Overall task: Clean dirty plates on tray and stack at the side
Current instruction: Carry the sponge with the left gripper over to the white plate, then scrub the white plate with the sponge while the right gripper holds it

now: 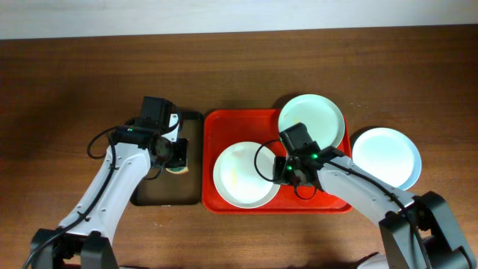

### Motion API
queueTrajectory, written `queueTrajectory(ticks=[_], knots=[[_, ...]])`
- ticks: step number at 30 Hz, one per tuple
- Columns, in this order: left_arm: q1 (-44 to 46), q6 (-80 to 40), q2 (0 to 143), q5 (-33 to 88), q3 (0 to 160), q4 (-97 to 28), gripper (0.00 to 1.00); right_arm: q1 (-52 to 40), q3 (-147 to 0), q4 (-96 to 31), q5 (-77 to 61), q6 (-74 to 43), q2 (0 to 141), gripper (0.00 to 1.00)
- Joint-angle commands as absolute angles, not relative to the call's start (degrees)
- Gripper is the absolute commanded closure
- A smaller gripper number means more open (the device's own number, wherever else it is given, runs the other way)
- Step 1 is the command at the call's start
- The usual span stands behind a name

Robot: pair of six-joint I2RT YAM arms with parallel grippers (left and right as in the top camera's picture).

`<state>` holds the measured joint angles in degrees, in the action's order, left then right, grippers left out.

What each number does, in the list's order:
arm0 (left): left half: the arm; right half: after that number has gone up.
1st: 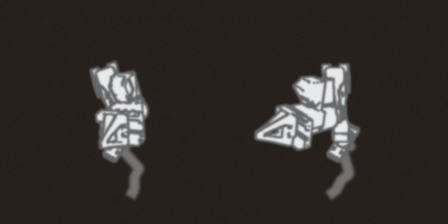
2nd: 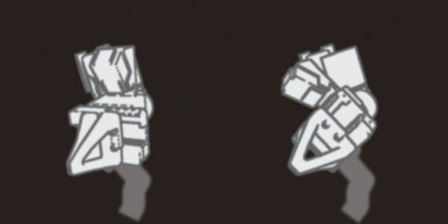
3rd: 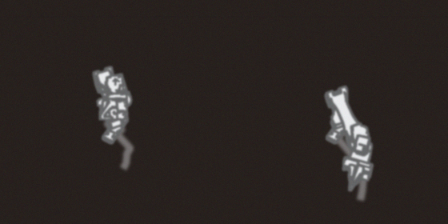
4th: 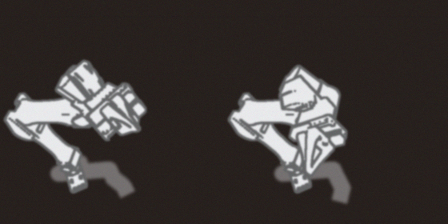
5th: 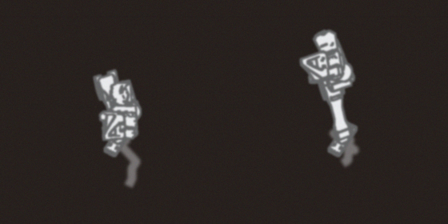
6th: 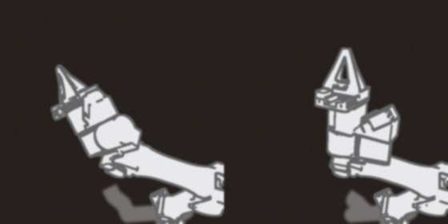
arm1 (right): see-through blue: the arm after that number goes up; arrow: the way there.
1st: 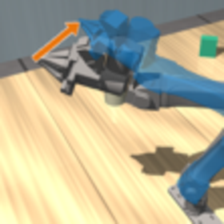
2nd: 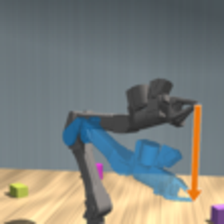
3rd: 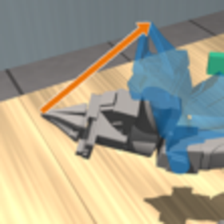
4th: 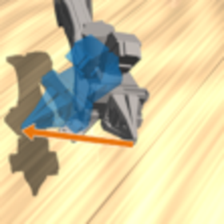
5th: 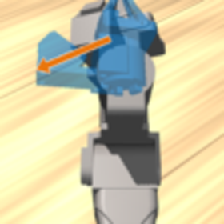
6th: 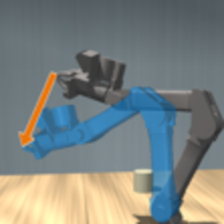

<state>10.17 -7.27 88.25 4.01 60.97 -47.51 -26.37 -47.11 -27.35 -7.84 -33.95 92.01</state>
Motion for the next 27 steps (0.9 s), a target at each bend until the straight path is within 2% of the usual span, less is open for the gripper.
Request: queueTrajectory(ticks=[1, 8, 13, 20, 27], knots=[[10.52, -6.79, 87.31, 3.2, 61.91, -46.5, 1.0, -26.63, -47.9, -26.3, -7.9, -34.3, 92.27, 0.96], [11.9, -11.03, 87.42, 7.35, 61.91, -44.14, 1.0, -26.63, -47.79, -22.2, -7.94, -36.97, 92.38, 0.96], [18.15, -17.72, 88.92, 8.21, 61.91, -41.1, 1.0, -26.63, -46.15, -22.65, -7.88, -37.58, 92.38, 0.96], [26.83, -21.37, 97.12, 8.84, 61.91, -36.84, 1.0, -26.63, -44.99, -22.68, -7.9, -37.56, 92.38, 0.96], [29.15, -25.12, 105.49, 9.26, 61.91, -33.43, 1.0, -26.63, -44.99, -23.14, -7.7, -37.54, 92.38, 0.96]])
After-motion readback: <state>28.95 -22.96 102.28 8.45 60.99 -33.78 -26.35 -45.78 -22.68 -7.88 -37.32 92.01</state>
